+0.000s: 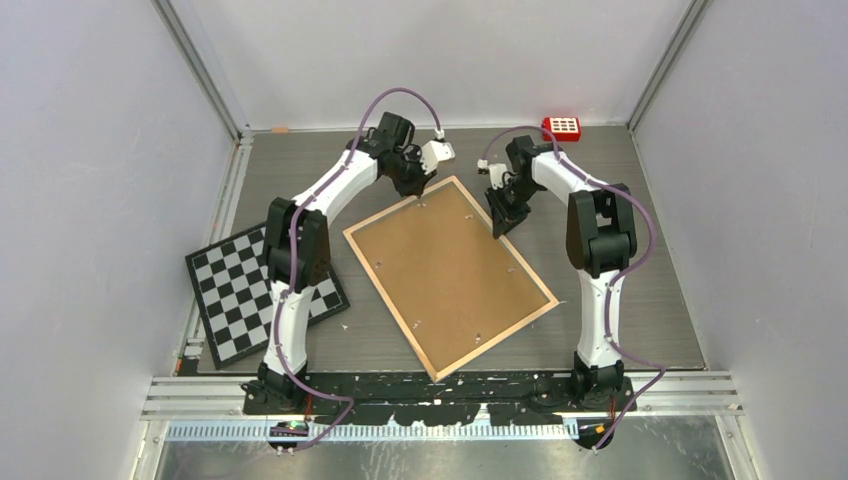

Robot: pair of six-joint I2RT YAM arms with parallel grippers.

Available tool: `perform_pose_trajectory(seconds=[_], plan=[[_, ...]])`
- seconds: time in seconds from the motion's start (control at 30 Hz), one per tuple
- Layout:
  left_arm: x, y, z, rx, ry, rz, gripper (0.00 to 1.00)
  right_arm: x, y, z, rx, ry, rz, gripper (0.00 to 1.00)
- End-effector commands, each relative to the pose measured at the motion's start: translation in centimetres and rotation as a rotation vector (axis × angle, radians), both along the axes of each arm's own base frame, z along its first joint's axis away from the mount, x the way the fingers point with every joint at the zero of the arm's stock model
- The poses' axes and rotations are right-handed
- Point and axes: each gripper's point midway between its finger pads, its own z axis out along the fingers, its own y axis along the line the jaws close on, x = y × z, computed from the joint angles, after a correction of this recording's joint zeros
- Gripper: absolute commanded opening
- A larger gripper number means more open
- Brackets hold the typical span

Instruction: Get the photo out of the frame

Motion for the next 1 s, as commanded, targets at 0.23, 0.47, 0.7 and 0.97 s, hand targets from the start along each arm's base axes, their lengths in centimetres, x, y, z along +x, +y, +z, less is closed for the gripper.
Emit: perform_pose_trajectory(seconds=[0.23, 0.47, 0.7, 0.97], plan=[[-7.2, 1.9, -0.9, 0.094, 0.202, -0.212, 0.0, 0.7, 0.1, -0.2, -0.012, -0.005, -0.006, 0.01], [-9.0, 2.2, -0.1, 0.1, 0.221, -0.336, 0.0, 1.1, -0.4, -0.4, -0.028, -0.008, -0.019, 0.01], [-10.3, 3.0, 0.4, 0.136, 0.224, -0.456, 0.0, 1.3, -0.6, -0.5, -0.038, -0.005, -0.032, 0.01], [-7.1, 2.1, 5.6, -0.093, 0.235, -0.205, 0.0, 1.6, -1.0, -0.7, -0.053, 0.001, -0.075, 0.01]])
